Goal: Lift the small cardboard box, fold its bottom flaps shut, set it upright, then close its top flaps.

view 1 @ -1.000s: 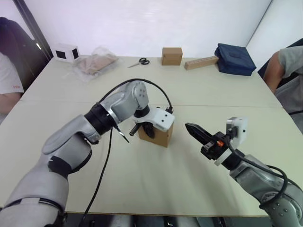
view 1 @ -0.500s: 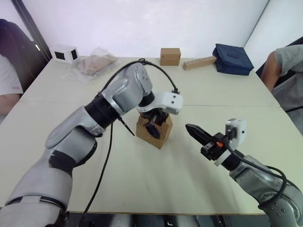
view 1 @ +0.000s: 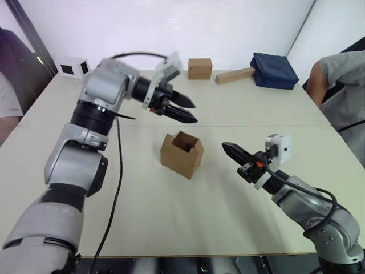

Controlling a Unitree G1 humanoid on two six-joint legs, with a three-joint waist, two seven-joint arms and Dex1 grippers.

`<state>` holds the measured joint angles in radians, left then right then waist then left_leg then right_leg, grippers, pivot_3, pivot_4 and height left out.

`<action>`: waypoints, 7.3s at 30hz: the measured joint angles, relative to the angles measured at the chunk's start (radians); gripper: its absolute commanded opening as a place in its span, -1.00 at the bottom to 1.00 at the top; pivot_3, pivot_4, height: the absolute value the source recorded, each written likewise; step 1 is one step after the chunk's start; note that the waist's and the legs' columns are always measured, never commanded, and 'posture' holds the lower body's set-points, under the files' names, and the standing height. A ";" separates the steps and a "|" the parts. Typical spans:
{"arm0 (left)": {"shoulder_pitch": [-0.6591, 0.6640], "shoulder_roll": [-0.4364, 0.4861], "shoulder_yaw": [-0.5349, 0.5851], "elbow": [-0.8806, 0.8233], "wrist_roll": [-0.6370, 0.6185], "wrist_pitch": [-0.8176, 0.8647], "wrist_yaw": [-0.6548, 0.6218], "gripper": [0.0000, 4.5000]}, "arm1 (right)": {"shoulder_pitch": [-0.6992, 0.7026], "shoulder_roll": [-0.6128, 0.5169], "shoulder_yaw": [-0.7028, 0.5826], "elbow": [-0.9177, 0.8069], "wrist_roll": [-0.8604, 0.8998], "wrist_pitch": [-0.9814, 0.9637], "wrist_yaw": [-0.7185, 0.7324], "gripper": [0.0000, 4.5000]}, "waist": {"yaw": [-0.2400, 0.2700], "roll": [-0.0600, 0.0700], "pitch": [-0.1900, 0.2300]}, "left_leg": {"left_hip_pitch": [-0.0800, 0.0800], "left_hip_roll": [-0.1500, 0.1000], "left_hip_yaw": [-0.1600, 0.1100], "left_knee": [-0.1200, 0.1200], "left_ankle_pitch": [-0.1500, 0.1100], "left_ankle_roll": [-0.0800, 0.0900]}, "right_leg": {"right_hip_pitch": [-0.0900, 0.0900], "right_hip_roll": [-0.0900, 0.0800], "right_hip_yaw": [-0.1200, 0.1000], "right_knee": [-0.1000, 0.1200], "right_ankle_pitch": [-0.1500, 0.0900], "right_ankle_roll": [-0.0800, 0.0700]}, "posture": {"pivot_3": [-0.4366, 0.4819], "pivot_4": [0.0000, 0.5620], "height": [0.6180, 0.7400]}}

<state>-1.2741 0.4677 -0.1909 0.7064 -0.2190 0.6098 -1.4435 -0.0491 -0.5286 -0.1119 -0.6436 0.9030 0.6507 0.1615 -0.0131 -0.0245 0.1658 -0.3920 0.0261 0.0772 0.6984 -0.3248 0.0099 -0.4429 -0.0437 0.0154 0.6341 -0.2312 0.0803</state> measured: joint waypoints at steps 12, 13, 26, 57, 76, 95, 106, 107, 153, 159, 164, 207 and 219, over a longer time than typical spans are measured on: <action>0.264 -0.002 0.106 0.130 0.052 -0.308 0.269 -0.99 | -0.017 -0.036 0.124 0.006 -0.236 0.086 -0.025 -1.00 | 0.003 0.000 0.000 | 0.000 -0.002 0.001 0.001 0.000 0.001 | 0.001 -0.002 0.000 0.000 0.003 0.004 | -0.05 -0.47 1.00; 0.284 -0.004 0.106 0.140 0.058 -0.317 0.285 -0.99 | -0.029 -0.029 0.137 0.018 -0.249 0.100 -0.025 -1.00 | 0.002 0.000 0.000 | 0.000 -0.002 0.001 0.001 0.000 0.001 | 0.001 -0.002 0.000 0.000 0.003 0.004 | -0.05 -0.47 1.00; 0.520 0.033 0.018 -0.187 0.057 -0.150 0.151 -0.99 | -0.031 0.089 0.223 0.111 -0.344 0.108 0.039 -1.00 | 0.001 0.000 -0.001 | 0.001 -0.001 0.001 0.001 0.000 0.000 | 0.002 -0.002 0.000 0.000 0.003 0.004 | -0.05 -0.47 1.00; 0.527 0.126 0.148 -0.479 -0.213 0.272 0.159 -0.99 | -0.084 0.052 0.065 0.127 -0.378 0.012 0.232 -1.00 | -0.001 0.001 -0.001 | 0.002 -0.001 0.001 0.002 0.000 0.000 | 0.003 -0.001 0.000 0.000 0.004 0.003 | -0.05 -0.47 1.00; 0.606 0.033 0.076 -0.493 -0.217 0.194 0.259 -0.99 | -0.191 0.098 0.194 0.383 -0.449 -0.099 0.437 -1.00 | 0.002 0.001 -0.001 | 0.013 -0.001 0.001 0.001 0.000 0.000 | 0.013 -0.002 0.000 -0.001 0.004 0.003 | -0.05 -0.47 1.00; 0.597 0.042 0.098 -0.512 -0.267 0.278 0.291 -0.99 | -0.156 0.095 0.177 0.311 -0.489 -0.110 0.411 -1.00 | 0.000 0.001 -0.002 | 0.015 -0.001 0.001 0.001 0.000 0.000 | 0.015 -0.002 0.001 -0.002 0.003 -0.001 | -0.05 -0.47 1.00; 0.456 0.071 0.169 -0.460 -0.329 0.339 0.303 -0.99 | -0.071 0.160 0.069 -0.036 -0.339 0.023 0.244 -1.00 | 0.001 0.001 -0.002 | 0.013 -0.001 0.001 0.000 0.000 0.000 | 0.013 -0.002 0.000 -0.003 0.003 -0.002 | -0.05 -0.47 1.00; 0.442 0.070 0.164 -0.434 -0.322 0.329 0.302 -0.99 | -0.059 0.154 0.079 -0.055 -0.325 0.036 0.247 -1.00 | 0.001 0.001 -0.002 | 0.013 -0.001 0.001 0.000 0.000 0.000 | 0.013 -0.002 0.000 -0.003 0.003 -0.002 | -0.05 -0.47 1.00; 0.349 -0.113 0.092 -0.104 -0.141 0.123 0.134 -0.99 | -0.095 0.152 0.264 0.144 -0.446 0.032 0.331 -1.00 | 0.001 0.000 -0.002 | 0.001 -0.002 0.000 0.001 -0.001 0.001 | 0.002 -0.002 0.000 -0.002 0.005 0.002 | -0.05 -0.47 1.00; 0.380 -0.119 0.090 -0.140 -0.150 0.129 0.143 -0.99 | -0.099 0.143 0.250 0.129 -0.427 0.065 0.332 -1.00 | 0.001 0.000 -0.002 | 0.001 -0.002 0.000 0.001 0.000 0.001 | 0.002 -0.002 0.000 -0.002 0.005 0.002 | -0.05 -0.47 1.00; 0.391 -0.119 0.089 -0.166 -0.164 0.150 0.139 -0.99 | -0.108 0.127 0.237 0.120 -0.414 0.092 0.333 -1.00 | 0.001 0.000 -0.002 | 0.001 -0.002 0.000 0.001 0.000 0.001 | 0.002 -0.002 0.000 -0.002 0.005 0.002 | -0.05 -0.47 1.00; 0.431 0.020 0.172 -0.407 -0.294 0.307 0.203 -0.99 | -0.126 0.096 0.230 0.113 -0.385 0.127 0.335 -1.00 | -0.004 0.000 -0.002 | 0.001 -0.001 0.000 0.001 0.000 0.001 | 0.002 -0.001 0.000 -0.002 0.005 0.002 | -0.05 -0.47 1.00; 0.632 0.093 0.085 -0.641 -0.339 0.366 0.184 -0.99 | -0.143 0.076 0.223 0.120 -0.387 0.138 0.349 -1.00 | 0.006 0.000 -0.001 | 0.002 -0.002 0.001 0.002 0.001 -0.001 | 0.004 -0.002 0.001 -0.002 0.003 -0.001 | -0.05 -0.47 1.00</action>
<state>-0.6421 0.5610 -0.1061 0.0653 -0.5584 0.9761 -1.2599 -0.1925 -0.4527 0.1115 -0.5236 0.5163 0.7883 0.5106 -0.0066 -0.0243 0.1643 -0.3898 0.0243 0.0781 0.7006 -0.3242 0.0089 -0.4389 -0.0459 0.0160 0.6324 -0.2278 0.0790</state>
